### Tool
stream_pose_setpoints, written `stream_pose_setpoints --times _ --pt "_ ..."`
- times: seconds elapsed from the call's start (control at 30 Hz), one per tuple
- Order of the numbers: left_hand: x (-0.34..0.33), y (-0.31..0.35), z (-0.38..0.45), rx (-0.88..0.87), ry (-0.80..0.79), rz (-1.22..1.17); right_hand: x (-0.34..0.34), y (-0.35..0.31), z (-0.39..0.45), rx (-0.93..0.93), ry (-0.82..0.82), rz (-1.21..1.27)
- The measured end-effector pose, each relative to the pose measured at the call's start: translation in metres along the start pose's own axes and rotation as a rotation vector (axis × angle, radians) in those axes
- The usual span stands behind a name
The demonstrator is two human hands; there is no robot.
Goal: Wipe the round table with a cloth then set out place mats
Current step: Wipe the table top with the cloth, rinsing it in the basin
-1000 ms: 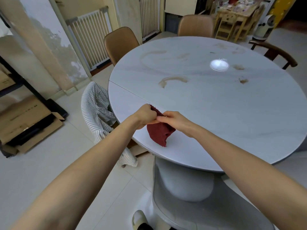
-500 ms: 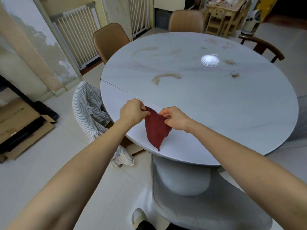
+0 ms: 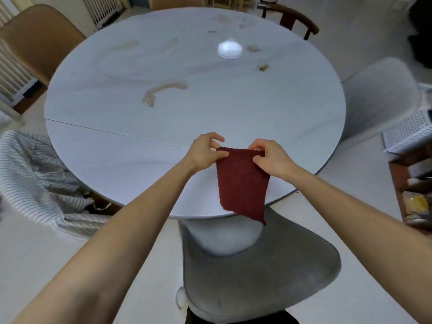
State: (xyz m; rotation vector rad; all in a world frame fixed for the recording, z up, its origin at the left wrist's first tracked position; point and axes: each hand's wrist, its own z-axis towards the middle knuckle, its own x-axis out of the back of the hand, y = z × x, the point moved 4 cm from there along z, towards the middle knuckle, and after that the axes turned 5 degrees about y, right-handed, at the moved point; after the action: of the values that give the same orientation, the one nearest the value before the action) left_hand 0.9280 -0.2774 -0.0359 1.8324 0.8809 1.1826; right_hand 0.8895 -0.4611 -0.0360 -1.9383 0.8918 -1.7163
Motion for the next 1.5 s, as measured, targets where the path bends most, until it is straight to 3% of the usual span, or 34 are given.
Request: stream_pose_setpoints --times 0.07,0.13,0.23,0.33,0.47,0.63,0.7,0.77,0.87,0.93,1.03,1.13,1.2,1.37,1.43,1.5 --pt "-0.019 0.005 0.026 -0.062 0.143 0.142 0.009 0.028 0.013 0.012 0.25 -0.254" --pt "-0.039 0.001 0.046 -0.056 0.214 0.239 0.001 0.055 0.022 0.055 0.329 -0.337" --pt "-0.071 -0.026 0.067 -0.038 0.154 0.418 -0.042 0.096 0.031 0.125 0.19 -0.378" --pt "-0.088 -0.059 0.083 -0.033 0.055 0.634 -0.095 0.12 0.038 0.008 0.084 -0.389" --pt "-0.107 -0.089 0.11 -0.017 -0.04 0.811 -0.131 0.132 0.047 -0.012 0.145 -0.489" --pt "-0.143 -0.077 0.143 -0.055 -0.156 0.882 -0.082 0.194 0.079 0.008 0.204 -0.583" --pt "-0.158 -0.068 0.157 -0.078 -0.186 0.91 -0.047 0.229 0.091 -0.073 0.237 -0.627" --pt "-0.171 -0.059 0.172 -0.082 -0.19 0.904 -0.021 0.255 0.102 -0.279 0.289 -0.617" --pt "-0.182 -0.053 0.188 -0.036 -0.203 0.915 -0.022 0.254 0.127 -0.508 0.353 -0.613" --pt "-0.178 -0.056 0.195 0.027 -0.219 0.917 -0.042 0.222 0.156 -0.326 0.327 -0.63" --pt "-0.158 -0.056 0.214 0.084 -0.208 0.939 -0.078 0.174 0.187 0.152 0.142 -0.682" --pt "-0.154 -0.053 0.225 0.154 -0.191 0.923 -0.073 0.182 0.169 0.298 0.118 -0.65" --pt "-0.165 -0.054 0.226 0.181 -0.141 0.904 -0.05 0.218 0.151 0.183 0.18 -0.659" --pt "-0.18 -0.058 0.229 0.093 -0.103 0.887 0.012 0.272 0.186 -0.395 0.306 -0.653" --pt "-0.163 -0.057 0.241 0.03 -0.09 0.909 0.005 0.252 0.215 -0.43 0.33 -0.62" --pt "-0.139 -0.061 0.25 0.08 -0.044 0.917 -0.022 0.217 0.236 -0.281 0.302 -0.633"
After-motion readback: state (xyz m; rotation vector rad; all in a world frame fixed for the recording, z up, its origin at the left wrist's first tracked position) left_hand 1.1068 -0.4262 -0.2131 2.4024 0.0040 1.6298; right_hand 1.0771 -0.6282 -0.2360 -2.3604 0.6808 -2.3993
